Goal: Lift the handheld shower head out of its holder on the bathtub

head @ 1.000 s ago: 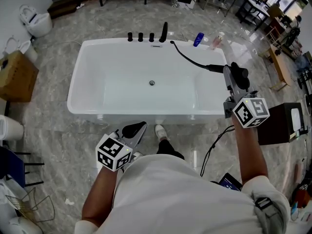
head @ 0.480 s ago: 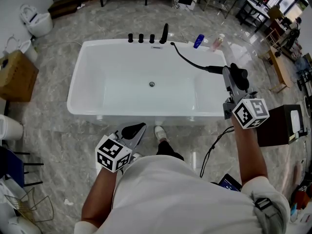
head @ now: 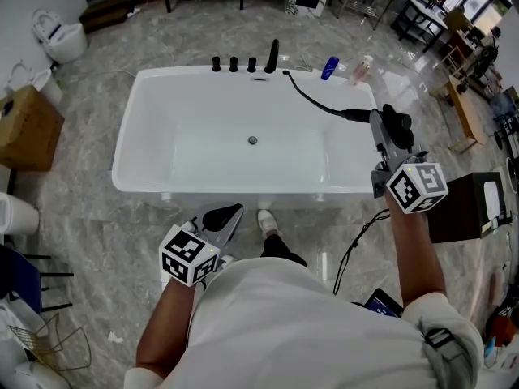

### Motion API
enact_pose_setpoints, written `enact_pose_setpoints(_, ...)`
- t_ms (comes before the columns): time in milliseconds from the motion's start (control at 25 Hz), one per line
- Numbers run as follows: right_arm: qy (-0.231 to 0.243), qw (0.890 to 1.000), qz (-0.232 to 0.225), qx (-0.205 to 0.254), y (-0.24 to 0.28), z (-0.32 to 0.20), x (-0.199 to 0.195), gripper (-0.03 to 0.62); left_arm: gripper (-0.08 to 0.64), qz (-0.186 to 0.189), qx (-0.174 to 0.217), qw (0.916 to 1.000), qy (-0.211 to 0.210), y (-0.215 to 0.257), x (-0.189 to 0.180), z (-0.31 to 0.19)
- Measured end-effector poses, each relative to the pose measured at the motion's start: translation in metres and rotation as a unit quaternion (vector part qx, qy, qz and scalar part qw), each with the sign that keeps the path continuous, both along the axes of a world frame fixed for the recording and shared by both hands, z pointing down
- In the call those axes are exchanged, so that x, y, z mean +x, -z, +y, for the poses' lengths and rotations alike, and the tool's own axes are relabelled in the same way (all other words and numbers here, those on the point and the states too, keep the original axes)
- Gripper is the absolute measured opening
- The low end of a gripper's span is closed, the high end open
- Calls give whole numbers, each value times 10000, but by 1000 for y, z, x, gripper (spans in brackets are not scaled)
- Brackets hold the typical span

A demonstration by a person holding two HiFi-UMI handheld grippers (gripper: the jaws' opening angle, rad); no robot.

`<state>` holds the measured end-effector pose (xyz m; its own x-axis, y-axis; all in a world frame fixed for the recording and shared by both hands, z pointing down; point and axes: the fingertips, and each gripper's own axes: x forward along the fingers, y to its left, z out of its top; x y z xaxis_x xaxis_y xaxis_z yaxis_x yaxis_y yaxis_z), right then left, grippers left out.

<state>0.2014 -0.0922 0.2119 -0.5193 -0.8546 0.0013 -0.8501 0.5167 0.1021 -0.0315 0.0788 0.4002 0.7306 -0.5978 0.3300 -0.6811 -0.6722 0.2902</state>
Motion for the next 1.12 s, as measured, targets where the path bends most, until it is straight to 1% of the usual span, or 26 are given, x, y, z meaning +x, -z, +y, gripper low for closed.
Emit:
enact_pose_setpoints(600,33,9999,83,-54,-2,-4,-2,143,6,40,-58,10000,63,-4,-2,0)
enact_pose_setpoints(1120,81,9998,175,-58,2,-19,-9,143,6,90,-87,9999,91,-8,-7,-13)
